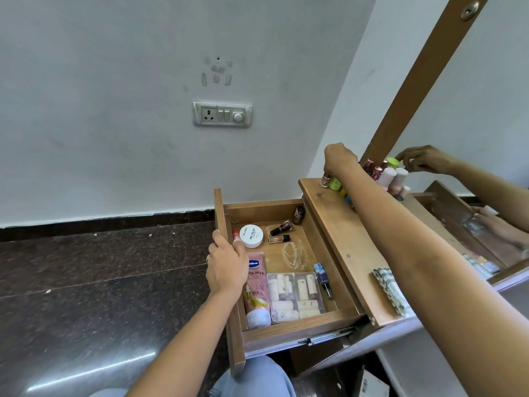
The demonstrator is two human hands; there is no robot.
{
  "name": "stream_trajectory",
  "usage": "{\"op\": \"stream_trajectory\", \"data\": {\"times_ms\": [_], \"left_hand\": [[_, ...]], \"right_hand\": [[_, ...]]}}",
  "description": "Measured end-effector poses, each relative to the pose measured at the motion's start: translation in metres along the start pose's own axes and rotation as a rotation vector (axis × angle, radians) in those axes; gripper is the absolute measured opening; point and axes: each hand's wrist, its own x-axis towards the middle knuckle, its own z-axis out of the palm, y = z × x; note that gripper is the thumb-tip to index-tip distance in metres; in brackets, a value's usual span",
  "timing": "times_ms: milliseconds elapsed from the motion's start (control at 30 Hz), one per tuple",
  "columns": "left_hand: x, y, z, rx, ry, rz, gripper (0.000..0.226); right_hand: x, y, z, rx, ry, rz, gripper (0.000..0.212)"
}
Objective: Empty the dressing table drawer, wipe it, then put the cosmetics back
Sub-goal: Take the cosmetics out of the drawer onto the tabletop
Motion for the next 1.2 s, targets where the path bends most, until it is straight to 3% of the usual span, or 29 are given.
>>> {"op": "stream_trajectory", "data": {"times_ms": [100,200,333,400,600,833,933,1067,1200], "left_hand": [[0.0,0.0,0.0,0.005,0.0,0.004,0.055],[0.0,0.001,0.0,0.007,-0.001,0.0,0.055],[-0.002,0.001,-0.001,0.01,-0.001,-0.007,0.055],[-0.002,0.001,-0.001,0.014,0.0,-0.007,0.054],[-0.001,0.002,-0.002,0.007,0.002,-0.001,0.054],[-0.001,0.002,-0.002,0.006,0.012,-0.003,0.054],[-0.001,0.002,-0.002,-0.002,0.006,-0.002,0.054],[-0.002,0.002,-0.003,-0.01,0.005,-0.002,0.054],[-0.002,0.003,-0.003,-0.006,0.008,-0.004,0.054]], "right_hand": [[-0.007,-0.009,-0.003,-0.011,0.084,-0.05,0.011],[-0.019,-0.037,0.018,-0.005,0.111,-0.22,0.034],[-0.048,-0.073,0.081,-0.48,0.011,-0.468,0.026],[-0.055,-0.073,0.108,-0.706,-0.013,-0.491,0.027],[-0.058,-0.064,0.129,-0.9,0.023,-0.502,0.036],[-0.058,-0.069,0.117,-0.663,-0.022,-0.425,0.022],[-0.059,-0.068,0.085,-0.415,-0.012,-0.336,0.022],[-0.054,-0.039,0.027,-0.02,-0.058,-0.178,0.047],[-0.037,-0.001,-0.007,0.142,-0.058,-0.01,0.039]]}}
